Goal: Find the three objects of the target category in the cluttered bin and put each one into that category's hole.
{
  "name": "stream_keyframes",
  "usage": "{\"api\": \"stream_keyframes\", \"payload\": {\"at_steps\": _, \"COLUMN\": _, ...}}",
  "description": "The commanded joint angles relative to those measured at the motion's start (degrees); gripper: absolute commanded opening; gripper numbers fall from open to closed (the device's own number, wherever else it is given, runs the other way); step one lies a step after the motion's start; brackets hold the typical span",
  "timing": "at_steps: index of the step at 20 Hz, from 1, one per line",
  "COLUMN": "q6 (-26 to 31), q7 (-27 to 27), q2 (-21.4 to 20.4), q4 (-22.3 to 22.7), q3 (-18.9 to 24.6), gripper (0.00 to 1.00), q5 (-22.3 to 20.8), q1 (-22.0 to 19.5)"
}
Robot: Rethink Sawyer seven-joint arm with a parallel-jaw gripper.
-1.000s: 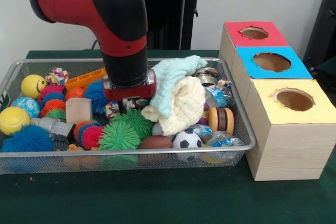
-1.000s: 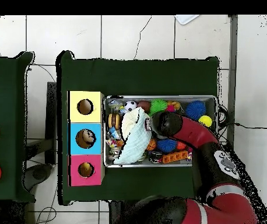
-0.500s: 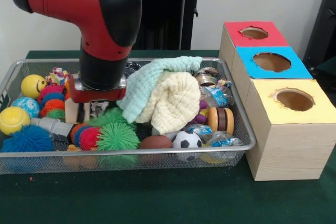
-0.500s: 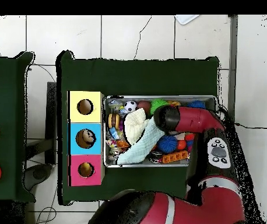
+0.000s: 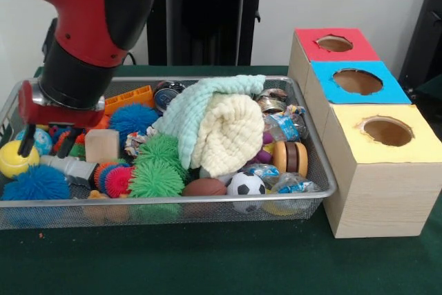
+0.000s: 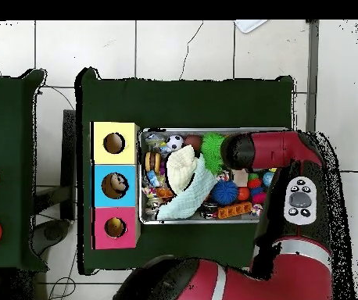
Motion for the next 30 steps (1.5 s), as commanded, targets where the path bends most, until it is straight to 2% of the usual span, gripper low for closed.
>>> {"api": "stream_keyframes", "payload": {"at_steps": 1, "q6": -1.8, "q7": -6.6, "q2": -2.5, "q4": 6.4, "q3": 15.5, "gripper": 1.0, "q5": 6.0, "q1": -8.6}}
{"api": "stream_keyframes", "payload": {"at_steps": 4, "q6": -10.5, "q7": -4.7, "q2": -4.1, "q4": 12.6, "q3": 24.3, "gripper": 1.0, "q5": 9.7, "q1": -14.8}}
{"api": "stream_keyframes", "payload": {"at_steps": 6, "q6": -11.6, "q7": -3.1, "q2": -4.5, "q4": 14.3, "q3": 26.6, "gripper": 1.0, "q5": 10.8, "q1": -16.5}}
{"api": "stream_keyframes", "payload": {"at_steps": 9, "q6": -8.6, "q7": -1.3, "q2": -4.8, "q4": 14.7, "q3": 26.8, "gripper": 1.0, "q5": 11.9, "q1": -16.9}}
{"api": "stream_keyframes", "payload": {"at_steps": 16, "q6": -6.7, "q7": 1.2, "q2": -5.3, "q4": 16.1, "q3": 26.5, "gripper": 1.0, "q5": 12.8, "q1": -17.2}}
{"api": "stream_keyframes", "payload": {"at_steps": 19, "q6": -2.5, "q7": 4.1, "q2": -4.7, "q4": 16.8, "q3": 25.9, "gripper": 1.0, "q5": 15.7, "q1": -17.0}}
{"api": "stream_keyframes", "payload": {"at_steps": 26, "q6": -3.3, "q7": 6.4, "q2": -3.4, "q4": 17.0, "q3": 26.4, "gripper": 1.0, "q5": 18.9, "q1": -15.9}}
{"api": "stream_keyframes", "payload": {"at_steps": 30, "q6": -6.4, "q7": 6.7, "q2": -1.6, "q4": 17.2, "q3": 25.5, "gripper": 1.0, "q5": 18.8, "q1": -15.1}}
